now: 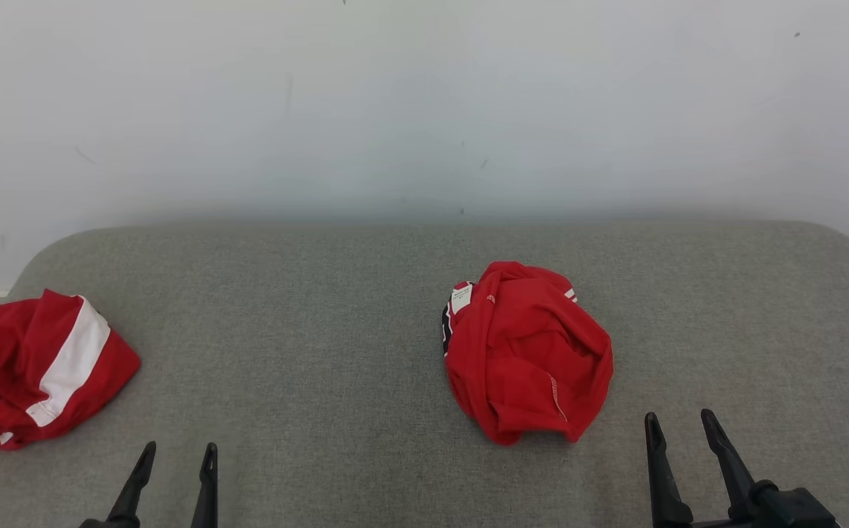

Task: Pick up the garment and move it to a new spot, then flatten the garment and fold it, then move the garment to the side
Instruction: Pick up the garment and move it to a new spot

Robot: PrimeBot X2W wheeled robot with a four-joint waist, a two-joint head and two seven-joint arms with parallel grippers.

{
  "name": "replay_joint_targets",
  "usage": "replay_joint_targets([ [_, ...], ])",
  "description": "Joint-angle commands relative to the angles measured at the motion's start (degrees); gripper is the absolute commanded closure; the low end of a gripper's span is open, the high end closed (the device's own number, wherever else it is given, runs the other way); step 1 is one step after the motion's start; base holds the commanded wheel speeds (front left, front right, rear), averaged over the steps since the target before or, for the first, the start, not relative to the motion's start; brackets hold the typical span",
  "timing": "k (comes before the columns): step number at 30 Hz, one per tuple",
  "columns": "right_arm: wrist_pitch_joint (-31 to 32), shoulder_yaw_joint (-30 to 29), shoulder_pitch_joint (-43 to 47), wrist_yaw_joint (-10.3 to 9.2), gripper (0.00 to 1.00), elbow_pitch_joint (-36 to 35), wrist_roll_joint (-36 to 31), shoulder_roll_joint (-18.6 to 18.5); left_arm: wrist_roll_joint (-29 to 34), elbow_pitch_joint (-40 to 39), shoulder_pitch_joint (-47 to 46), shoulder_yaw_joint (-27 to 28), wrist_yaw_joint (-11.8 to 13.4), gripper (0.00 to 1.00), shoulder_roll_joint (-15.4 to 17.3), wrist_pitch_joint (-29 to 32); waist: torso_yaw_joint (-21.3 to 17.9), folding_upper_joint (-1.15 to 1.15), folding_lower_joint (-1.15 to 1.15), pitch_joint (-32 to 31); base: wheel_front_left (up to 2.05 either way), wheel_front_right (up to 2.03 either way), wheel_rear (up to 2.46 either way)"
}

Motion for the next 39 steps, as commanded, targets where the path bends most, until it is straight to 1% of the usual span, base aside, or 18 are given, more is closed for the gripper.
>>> replay_joint_targets([
  [1, -0.29, -0.14, 0.53, 0.20, 0.00, 0.12, -0.30, 0.08, -0.62, 0.33, -0.29, 0.34, 0.24, 0.00, -0.23, -0.14, 0.14, 0.00, 0.00, 0.09, 0.00, 0.00, 0.00],
  [5, -0.29, -0.54, 0.51, 0.20, 0.00, 0.32, -0.33, 0.08, -1.01, 0.89, -0.37, 1.79, 1.26, 0.00, -0.38, -0.48, 0.38, 0.00, 0.00, 0.35, 0.00, 0.00, 0.00],
  [8, -0.29, -0.68, 0.42, 0.20, 0.00, 0.57, -0.12, 0.09, -0.41, 0.76, 0.45, 2.92, 2.82, 0.00, -0.66, -0.59, 0.47, 0.00, 0.00, 0.53, 0.00, 0.00, 0.00],
  [16, -0.29, -1.24, 0.61, 0.20, 0.00, 1.27, 0.28, 0.08, -0.26, 0.67, 0.66, 3.41, 2.55, 0.00, -0.93, -0.80, 1.21, 0.00, 0.00, 1.12, 0.00, 0.00, 0.00],
  [20, -0.29, -1.32, 0.74, 0.20, 0.00, 1.44, 0.41, 0.08, 0.47, 0.81, 0.55, 2.90, 2.31, 0.00, -0.55, -0.76, 1.49, 0.00, 0.00, 1.20, 0.00, 0.00, 0.00],
  [30, -0.29, -1.24, 0.70, 0.20, 0.00, 2.07, 0.18, 0.08, 0.54, 0.58, 0.94, 2.30, 1.61, 0.00, -0.37, -0.75, 1.43, 0.00, 0.00, 1.04, 0.00, 0.00, 0.00],
  [39, -0.29, -1.07, 0.61, 0.20, 0.00, 2.04, 0.06, 0.08, 0.20, 0.87, 0.80, 2.16, 1.69, 0.00, 0.05, -0.76, 1.16, 0.00, 0.00, 1.06, 0.00, 0.00, 0.00],
])
